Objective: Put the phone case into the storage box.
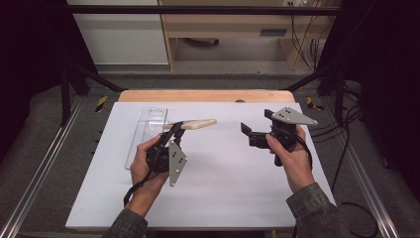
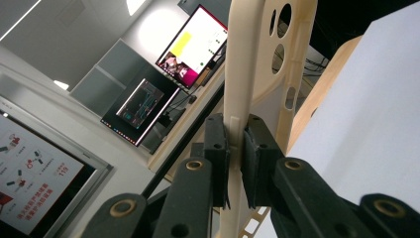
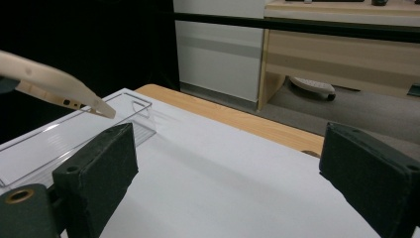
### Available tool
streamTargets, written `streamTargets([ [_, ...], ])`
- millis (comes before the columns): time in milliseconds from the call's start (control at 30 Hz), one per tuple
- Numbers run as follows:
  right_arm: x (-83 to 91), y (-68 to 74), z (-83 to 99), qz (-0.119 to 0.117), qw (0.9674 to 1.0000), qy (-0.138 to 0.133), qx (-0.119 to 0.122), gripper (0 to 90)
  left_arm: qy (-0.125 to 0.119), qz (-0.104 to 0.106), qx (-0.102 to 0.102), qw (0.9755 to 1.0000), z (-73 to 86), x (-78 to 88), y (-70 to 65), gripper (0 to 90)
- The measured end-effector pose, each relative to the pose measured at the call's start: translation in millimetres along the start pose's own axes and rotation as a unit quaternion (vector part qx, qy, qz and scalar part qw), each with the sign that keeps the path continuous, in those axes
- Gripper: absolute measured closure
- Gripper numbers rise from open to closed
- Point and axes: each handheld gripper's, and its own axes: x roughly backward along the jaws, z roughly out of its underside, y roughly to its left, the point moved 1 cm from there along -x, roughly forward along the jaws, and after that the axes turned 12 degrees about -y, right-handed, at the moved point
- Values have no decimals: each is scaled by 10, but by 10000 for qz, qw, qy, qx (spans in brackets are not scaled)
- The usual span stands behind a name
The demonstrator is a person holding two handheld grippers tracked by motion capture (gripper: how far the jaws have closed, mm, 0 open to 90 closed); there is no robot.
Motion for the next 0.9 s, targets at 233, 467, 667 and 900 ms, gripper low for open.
streamTargets([
  [233, 162, -52, 109, -19, 10000, -14, 84, 94, 15, -95, 367, 9993, 37, 79, 209, 816],
  [467, 305, -160, 320, 219, 9998, 0, 31, 134, 62, -243, 778, 9967, 149, 121, 426, 815],
  [667, 395, -171, 464, 79, 10000, -15, 34, 105, 113, -400, 919, 9949, 255, 146, 610, 815],
  [900, 505, -114, 657, 127, 9999, -40, 91, 57, 144, -544, 1357, 9892, 431, 115, 790, 815],
])
